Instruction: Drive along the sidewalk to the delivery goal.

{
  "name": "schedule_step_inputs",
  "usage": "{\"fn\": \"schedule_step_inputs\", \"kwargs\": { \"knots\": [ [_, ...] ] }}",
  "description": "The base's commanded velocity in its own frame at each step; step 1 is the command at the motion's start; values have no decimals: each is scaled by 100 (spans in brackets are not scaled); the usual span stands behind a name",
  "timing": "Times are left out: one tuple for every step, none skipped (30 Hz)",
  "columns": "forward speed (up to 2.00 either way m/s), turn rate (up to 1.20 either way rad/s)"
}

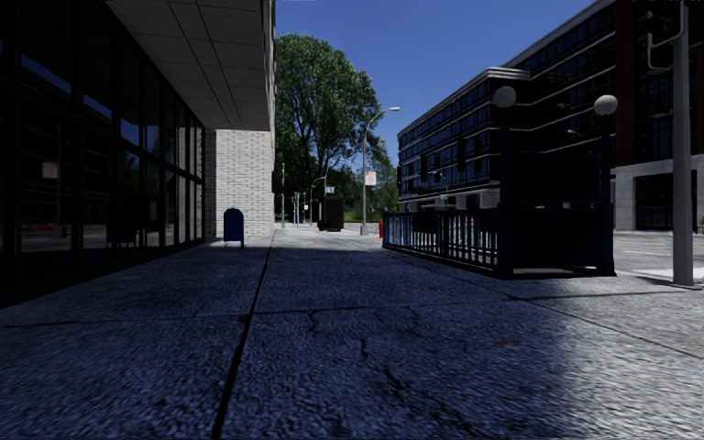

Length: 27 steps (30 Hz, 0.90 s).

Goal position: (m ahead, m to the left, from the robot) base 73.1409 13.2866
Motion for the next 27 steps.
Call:
{"fn": "schedule_step_inputs", "kwargs": {
  "knots": [
    [200,0],
    [200,0],
    [200,0],
    [200,0],
    [200,0],
    [200,0],
    [200,0],
    [200,0],
    [200,0],
    [200,0],
    [200,0],
    [200,0],
    [200,0],
    [200,0],
    [200,0],
    [200,0],
    [200,0],
    [200,0],
    [200,0],
    [200,0],
    [200,0],
    [200,0],
    [200,0],
    [200,0],
    [200,0],
    [200,0],
    [200,0]
  ]
}}
